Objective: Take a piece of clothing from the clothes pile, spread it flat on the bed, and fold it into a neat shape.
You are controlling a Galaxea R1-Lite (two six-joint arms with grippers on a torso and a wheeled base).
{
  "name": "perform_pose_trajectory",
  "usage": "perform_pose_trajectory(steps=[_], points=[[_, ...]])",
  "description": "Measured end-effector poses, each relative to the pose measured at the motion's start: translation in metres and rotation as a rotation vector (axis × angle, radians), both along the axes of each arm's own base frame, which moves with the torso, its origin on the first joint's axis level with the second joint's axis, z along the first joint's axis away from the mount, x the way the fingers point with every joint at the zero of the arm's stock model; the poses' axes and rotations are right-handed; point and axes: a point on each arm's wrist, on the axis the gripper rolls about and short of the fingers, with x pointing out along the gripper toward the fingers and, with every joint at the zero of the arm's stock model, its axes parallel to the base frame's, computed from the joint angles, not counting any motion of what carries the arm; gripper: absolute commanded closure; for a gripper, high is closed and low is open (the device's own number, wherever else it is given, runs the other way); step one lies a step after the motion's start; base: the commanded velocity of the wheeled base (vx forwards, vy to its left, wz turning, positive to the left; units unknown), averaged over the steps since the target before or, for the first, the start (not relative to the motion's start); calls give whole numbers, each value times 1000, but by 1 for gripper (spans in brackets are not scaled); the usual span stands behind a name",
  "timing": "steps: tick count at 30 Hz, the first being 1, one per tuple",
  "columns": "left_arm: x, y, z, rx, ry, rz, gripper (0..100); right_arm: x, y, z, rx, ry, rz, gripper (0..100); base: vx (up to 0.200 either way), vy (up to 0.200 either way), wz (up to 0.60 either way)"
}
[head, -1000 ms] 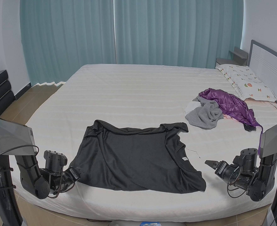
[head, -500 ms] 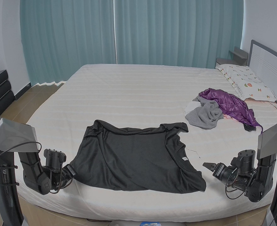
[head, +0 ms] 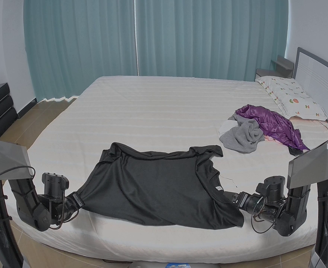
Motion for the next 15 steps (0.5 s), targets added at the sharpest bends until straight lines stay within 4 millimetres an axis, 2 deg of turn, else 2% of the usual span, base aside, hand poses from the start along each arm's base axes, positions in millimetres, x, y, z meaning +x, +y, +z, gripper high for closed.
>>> perform_pose_trajectory(steps=[7,8,15], points=[[-4,3,5,12,-5,-3,100,20,7,-17,-95,25,54,0,0,0,0],[-4,3,5,13,-6,-3,100,23,8,-19,-109,31,63,100,0,0,0],[-5,3,5,15,-4,-4,100,29,11,-25,-130,44,82,100,0,0,0]])
